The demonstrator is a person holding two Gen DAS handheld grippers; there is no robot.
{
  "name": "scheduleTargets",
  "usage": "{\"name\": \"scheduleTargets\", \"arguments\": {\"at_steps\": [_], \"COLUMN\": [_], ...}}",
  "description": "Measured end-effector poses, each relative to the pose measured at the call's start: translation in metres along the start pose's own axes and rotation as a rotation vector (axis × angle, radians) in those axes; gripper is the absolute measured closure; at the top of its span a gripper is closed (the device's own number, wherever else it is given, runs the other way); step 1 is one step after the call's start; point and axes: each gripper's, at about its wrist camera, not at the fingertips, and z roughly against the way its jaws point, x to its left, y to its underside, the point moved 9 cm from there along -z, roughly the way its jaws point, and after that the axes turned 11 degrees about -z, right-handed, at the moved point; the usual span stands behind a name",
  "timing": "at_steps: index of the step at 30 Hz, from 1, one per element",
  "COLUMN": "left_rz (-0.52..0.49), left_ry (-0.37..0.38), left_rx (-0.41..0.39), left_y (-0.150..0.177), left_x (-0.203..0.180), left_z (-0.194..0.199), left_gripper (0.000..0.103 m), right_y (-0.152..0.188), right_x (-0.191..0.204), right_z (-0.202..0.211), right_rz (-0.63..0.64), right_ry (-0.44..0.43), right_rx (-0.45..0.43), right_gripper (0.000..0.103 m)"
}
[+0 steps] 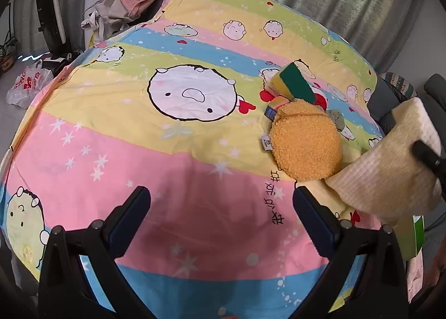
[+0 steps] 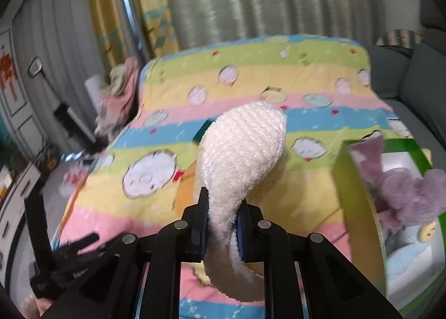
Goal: Organize soft objects
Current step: 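Lift the cream knit cloth with the right gripper toward the box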
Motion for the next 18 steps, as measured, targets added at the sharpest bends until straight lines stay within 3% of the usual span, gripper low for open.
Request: {"name": "scheduleTargets", "arguments": {"at_steps": [3, 12, 15, 18], "left_rz": [-0.005, -0.012, 0.008, 0.023], "left_ry": [0.009, -0.006, -0.010, 0.001], "left_rx": [0.006, -0.018, -0.026, -0.018], "left_y": [0.001, 0.005, 0.005, 0.009], "left_x": [-0.002, 0.002, 0.009, 0.012], "left_z": [0.000, 0.013, 0.019, 0.020], "left_gripper": [0.001, 0.001, 0.001, 0.001], "right_y": [-0.006, 0.008, 0.022, 0.052], "right_x": [-0.004, 0.042, 0.050, 0.056], "right_z": [0.009, 0.033, 0.012, -0.023], "right_rz": [-0.024, -0.026, -0.021, -0.017], "right_ry": [-0.014, -0.281, -0.264, -0.246], "right_rx": [-0.010, 0.036, 0.073, 0.204], "right_gripper": [0.086, 0.086, 0.086, 0.086]}}
